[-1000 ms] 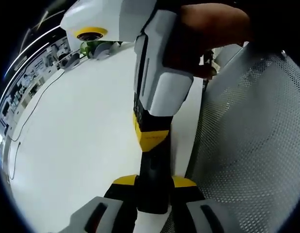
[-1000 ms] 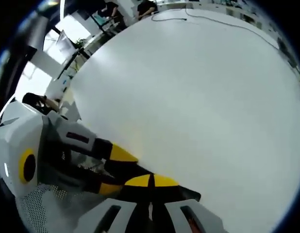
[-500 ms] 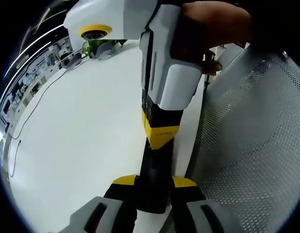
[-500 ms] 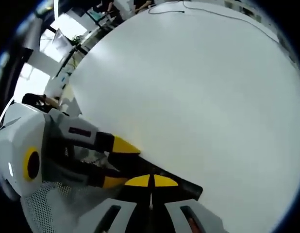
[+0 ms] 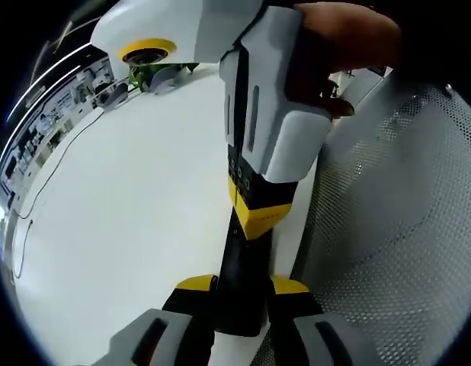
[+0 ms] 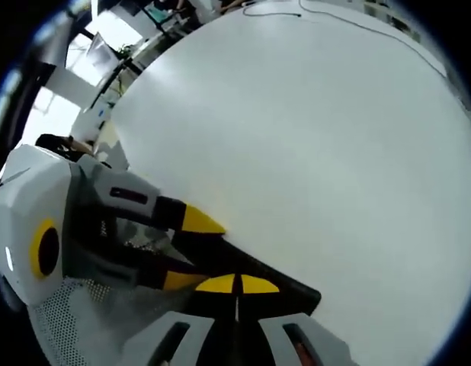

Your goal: Press the specified remote control buttons in sequence, fully releasing each button before pressing the next.

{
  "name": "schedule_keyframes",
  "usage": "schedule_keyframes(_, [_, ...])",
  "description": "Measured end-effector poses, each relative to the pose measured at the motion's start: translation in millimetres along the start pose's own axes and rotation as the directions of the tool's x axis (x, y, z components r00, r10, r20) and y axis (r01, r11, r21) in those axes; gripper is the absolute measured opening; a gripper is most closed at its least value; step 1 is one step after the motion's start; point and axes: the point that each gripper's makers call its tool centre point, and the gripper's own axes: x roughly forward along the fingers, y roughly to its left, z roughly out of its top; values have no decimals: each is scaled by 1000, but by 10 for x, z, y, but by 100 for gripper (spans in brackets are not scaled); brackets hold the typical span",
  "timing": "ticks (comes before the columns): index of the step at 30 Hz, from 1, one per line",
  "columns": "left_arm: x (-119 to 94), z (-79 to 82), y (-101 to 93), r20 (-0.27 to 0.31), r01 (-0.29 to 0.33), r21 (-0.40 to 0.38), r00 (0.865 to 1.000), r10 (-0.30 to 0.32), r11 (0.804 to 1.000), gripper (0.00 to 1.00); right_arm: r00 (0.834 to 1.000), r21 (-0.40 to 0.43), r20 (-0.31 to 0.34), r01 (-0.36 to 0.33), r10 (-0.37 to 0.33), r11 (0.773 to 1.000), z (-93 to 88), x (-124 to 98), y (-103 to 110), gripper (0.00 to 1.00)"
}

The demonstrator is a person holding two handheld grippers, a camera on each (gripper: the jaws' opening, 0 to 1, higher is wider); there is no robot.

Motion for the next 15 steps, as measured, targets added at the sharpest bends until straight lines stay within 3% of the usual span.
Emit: schedule_keyframes(15, [6, 14, -2, 5, 6, 1, 1000, -6, 1000, 26, 1000, 63, 7, -29, 29, 998, 2, 1, 4, 0])
